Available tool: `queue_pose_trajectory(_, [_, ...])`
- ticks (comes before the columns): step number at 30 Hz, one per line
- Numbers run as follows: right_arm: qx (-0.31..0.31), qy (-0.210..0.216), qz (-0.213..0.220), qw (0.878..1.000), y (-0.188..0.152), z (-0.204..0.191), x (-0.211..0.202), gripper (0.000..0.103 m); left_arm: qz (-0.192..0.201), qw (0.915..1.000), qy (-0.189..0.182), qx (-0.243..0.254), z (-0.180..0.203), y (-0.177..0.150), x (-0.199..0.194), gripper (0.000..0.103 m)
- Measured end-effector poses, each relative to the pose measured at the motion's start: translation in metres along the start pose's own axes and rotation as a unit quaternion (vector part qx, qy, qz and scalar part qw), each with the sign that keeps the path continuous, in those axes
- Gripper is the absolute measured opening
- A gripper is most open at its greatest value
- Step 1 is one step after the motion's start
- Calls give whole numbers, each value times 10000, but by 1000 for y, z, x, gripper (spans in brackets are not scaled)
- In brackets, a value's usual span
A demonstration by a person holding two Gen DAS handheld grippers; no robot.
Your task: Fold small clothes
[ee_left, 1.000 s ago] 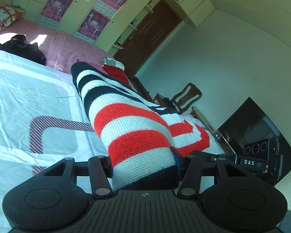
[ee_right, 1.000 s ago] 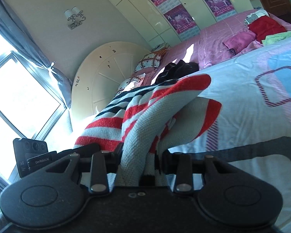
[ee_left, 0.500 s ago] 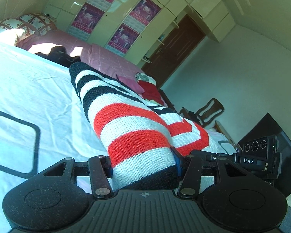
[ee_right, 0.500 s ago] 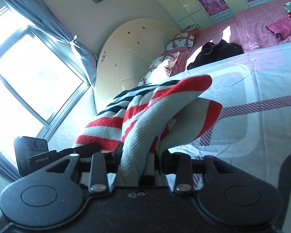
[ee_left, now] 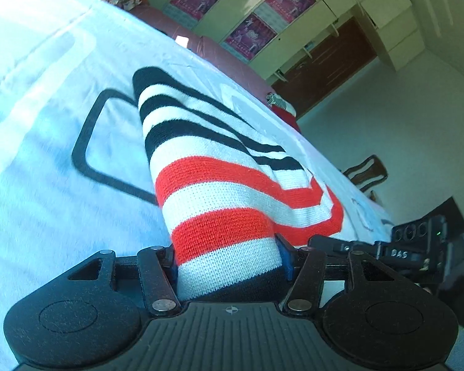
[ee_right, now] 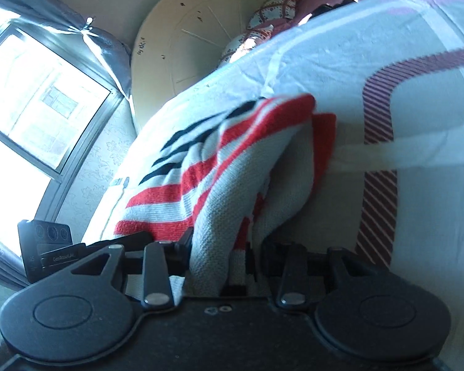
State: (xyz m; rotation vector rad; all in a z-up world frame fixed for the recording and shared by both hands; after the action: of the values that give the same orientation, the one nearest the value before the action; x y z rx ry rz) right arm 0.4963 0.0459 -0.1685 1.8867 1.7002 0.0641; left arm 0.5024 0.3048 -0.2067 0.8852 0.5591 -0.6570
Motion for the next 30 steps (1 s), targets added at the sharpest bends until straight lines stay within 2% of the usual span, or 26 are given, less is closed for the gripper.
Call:
queue_pose_trajectory(3, [351, 77, 166, 9992, -6, 6, -8, 41, -111, 9991, -172, -371, -6, -6, -1, 58])
queue_pose_trajectory(9, [552, -50, 66, 9984, -32, -9, -36, 54, -258, 9961, -459, -713, -9, -44, -25, 58])
queue_pose_trajectory(12, [860, 58, -12, 9963, -46, -9, -38, 55, -405, 9877, -917, -1197, -19, -58, -27, 58])
queue_pose_trajectory(14, [1022, 418, 20, 9939, -47, -17, -40, 52, -357, 9827, -1137, -1418, -17, -65, -27, 58])
queue_pose_trajectory(15, [1095, 577, 71, 9923, -45, -21, -44, 51, -311, 9795, -1227, -1566, -16, -67, -27, 58])
queue_pose_trajectory(17, [1127, 576, 90, 9919, -45, -23, -50, 49, -211, 9763, -1280, -1734, -19, -73, -30, 58])
queue_pose_trajectory(19, [1025, 76, -70, 9947, -53, -14, -52, 49, -128, 9839, -910, -1530, -21, -81, -32, 58])
queue_pose_trajectory(20, [894, -270, -205, 9954, -60, -10, -52, 47, -96, 9897, -658, -1270, -21, -87, -33, 58])
queue_pose_trajectory(22, [553, -535, -226, 9968, -71, -16, -53, 46, 74, 9978, -39, -650, -13, -97, -36, 58])
queue_pose_trajectory(23, [454, -636, -230, 9967, -74, -19, -54, 46, 202, 9990, 346, -187, -6, -101, -40, 58])
queue_pose_trajectory(25, [150, -884, -208, 9958, -82, -30, -56, 50, 458, 9909, 1090, 645, 13, -107, -43, 58])
queue_pose_trajectory(28, [-76, -1183, -116, 9929, -94, -42, -66, 58, 668, 9621, 2143, 1547, 37, -118, -40, 58])
queue_pose_trajectory(29, [-170, -1266, -87, 9918, -98, -47, -70, 62, 756, 9532, 2364, 1729, 45, -119, -40, 58])
queue_pose_trajectory(30, [-340, -1360, -53, 9901, -103, -55, -76, 64, 833, 9480, 2464, 1836, 47, -122, -45, 61])
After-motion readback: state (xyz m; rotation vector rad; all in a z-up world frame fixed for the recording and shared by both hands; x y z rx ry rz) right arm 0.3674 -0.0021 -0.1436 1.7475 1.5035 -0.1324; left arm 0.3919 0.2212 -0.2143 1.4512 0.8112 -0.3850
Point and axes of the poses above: each gripper's, at about its wrist camera, not at the fingertips, and x roughly the way its jaws point, z to its right, y to its top, the point moved 8 cm from there along x, roughly the way its jaws point, and after that the axes turned 15 degrees about y, right-handed, at the moved point
